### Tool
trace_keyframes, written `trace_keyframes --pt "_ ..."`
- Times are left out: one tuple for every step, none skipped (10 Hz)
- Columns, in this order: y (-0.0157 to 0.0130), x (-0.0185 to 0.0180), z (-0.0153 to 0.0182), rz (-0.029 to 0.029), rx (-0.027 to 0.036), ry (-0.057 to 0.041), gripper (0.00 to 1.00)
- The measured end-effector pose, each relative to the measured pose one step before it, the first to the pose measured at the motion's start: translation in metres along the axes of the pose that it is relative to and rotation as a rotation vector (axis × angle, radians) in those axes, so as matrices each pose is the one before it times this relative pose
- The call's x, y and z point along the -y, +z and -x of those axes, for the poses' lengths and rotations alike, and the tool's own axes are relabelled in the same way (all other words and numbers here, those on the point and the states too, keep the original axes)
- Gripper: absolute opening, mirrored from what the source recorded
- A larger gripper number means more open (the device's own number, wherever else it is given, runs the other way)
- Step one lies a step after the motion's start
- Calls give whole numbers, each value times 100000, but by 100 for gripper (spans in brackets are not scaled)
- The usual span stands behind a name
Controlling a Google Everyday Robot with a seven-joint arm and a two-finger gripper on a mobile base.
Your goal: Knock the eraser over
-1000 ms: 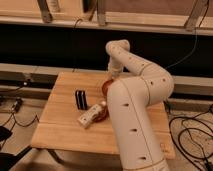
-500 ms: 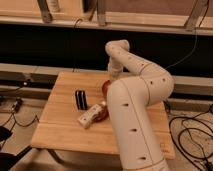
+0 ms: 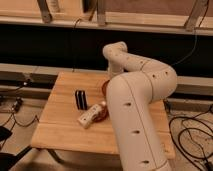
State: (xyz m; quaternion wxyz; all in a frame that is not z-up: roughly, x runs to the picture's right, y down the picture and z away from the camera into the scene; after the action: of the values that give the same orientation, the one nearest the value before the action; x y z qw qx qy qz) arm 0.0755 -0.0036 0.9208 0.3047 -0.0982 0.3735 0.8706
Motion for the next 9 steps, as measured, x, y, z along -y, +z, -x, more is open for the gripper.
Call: trace_keyframes --pt "19 -181 -249 -45 -83 -379 0" --pt "-79 -8 19 113 29 27 0" --pt "91 96 60 -163 -21 104 0" --pt "-28 55 68 64 -33 158 0" --pt "-26 -84 -85 39 -1 -144 0" --pt "29 -59 -86 -50 -42 -126 0" --pt "-43 -17 9 76 29 11 0" --pt "29 39 30 -55 1 54 0" --pt "-25 -39 -30 46 5 -44 0"
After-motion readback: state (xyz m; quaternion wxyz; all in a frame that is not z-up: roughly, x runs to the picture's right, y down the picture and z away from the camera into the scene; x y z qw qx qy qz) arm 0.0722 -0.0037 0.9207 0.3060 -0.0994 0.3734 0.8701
